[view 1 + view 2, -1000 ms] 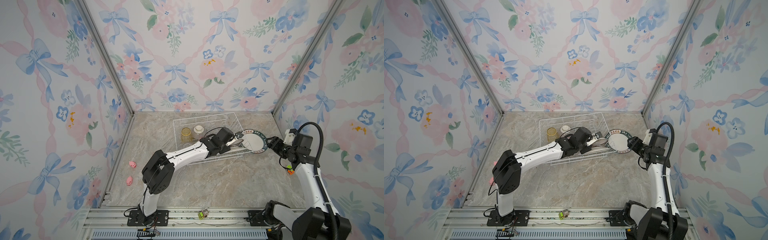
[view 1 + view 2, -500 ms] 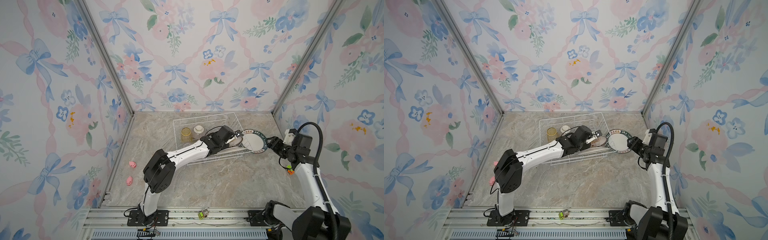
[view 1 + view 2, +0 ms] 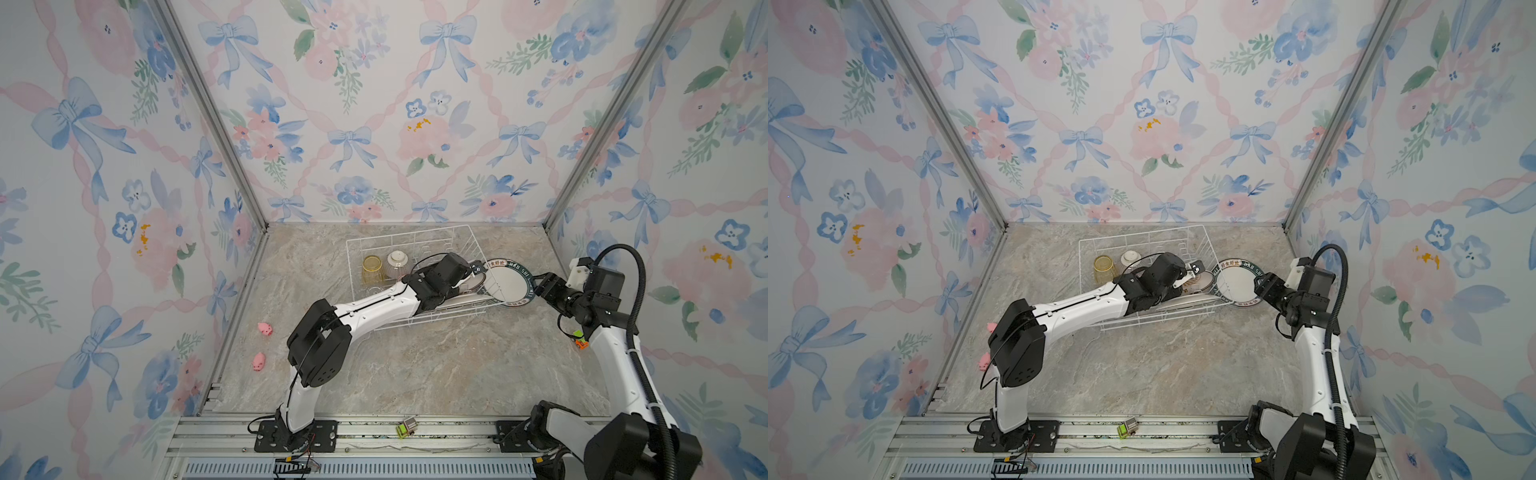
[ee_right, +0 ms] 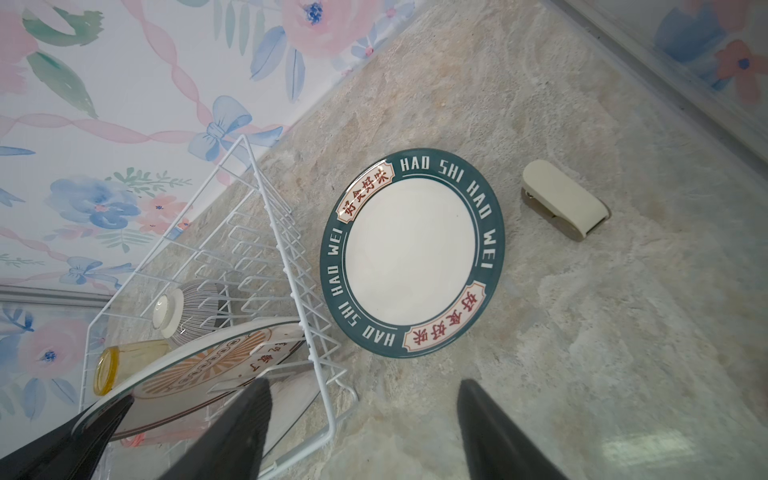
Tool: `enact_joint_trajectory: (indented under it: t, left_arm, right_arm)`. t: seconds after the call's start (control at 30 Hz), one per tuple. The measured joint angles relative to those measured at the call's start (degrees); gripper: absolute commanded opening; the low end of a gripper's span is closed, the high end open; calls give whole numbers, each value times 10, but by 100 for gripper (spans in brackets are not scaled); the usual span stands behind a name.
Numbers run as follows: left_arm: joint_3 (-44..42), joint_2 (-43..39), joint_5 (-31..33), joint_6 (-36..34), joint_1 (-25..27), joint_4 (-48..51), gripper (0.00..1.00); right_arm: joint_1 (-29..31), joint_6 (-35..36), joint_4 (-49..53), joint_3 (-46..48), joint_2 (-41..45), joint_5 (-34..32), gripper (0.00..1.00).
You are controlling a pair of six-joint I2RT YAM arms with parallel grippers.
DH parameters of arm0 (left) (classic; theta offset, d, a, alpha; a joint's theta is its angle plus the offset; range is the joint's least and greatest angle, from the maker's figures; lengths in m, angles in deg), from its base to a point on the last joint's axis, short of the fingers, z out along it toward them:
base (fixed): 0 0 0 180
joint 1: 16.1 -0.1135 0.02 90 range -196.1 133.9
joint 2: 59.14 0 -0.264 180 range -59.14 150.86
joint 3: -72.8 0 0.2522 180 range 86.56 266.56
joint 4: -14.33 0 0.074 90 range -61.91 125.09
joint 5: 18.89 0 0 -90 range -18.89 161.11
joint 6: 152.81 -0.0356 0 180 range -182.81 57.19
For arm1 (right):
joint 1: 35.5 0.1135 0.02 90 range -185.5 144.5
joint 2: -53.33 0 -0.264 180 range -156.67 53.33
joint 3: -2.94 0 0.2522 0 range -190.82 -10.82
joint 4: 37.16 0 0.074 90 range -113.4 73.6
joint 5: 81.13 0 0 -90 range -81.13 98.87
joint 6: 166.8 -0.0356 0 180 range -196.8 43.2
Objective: Unload the mixed dishes from the dish rack
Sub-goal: 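Reach the left gripper into the rack and grip the orange sunburst plate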
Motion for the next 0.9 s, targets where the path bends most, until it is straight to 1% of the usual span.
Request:
enact_joint_trajectory:
  t: [0.2,0.5,0.63,0.73,0.9]
  left_arm:
    - [0,-23,7,7,0,1,7]
    - [0,-81,48,31,-4,-15,8]
    - [0,-107,51,44,-12,-18,9]
    - [-8,-134,41,67,-21,-17,9]
    - [-40,-199,-14,126,-39,-9,9]
  right_arm:
    - [0,-2,-1,0,0,2,73]
    - [3,-2,-1,0,1,7,73]
    - [4,-2,-9,1,5,18,72]
    - [6,-4,-28,10,14,37,71]
    - [10,-13,-71,34,37,78,70]
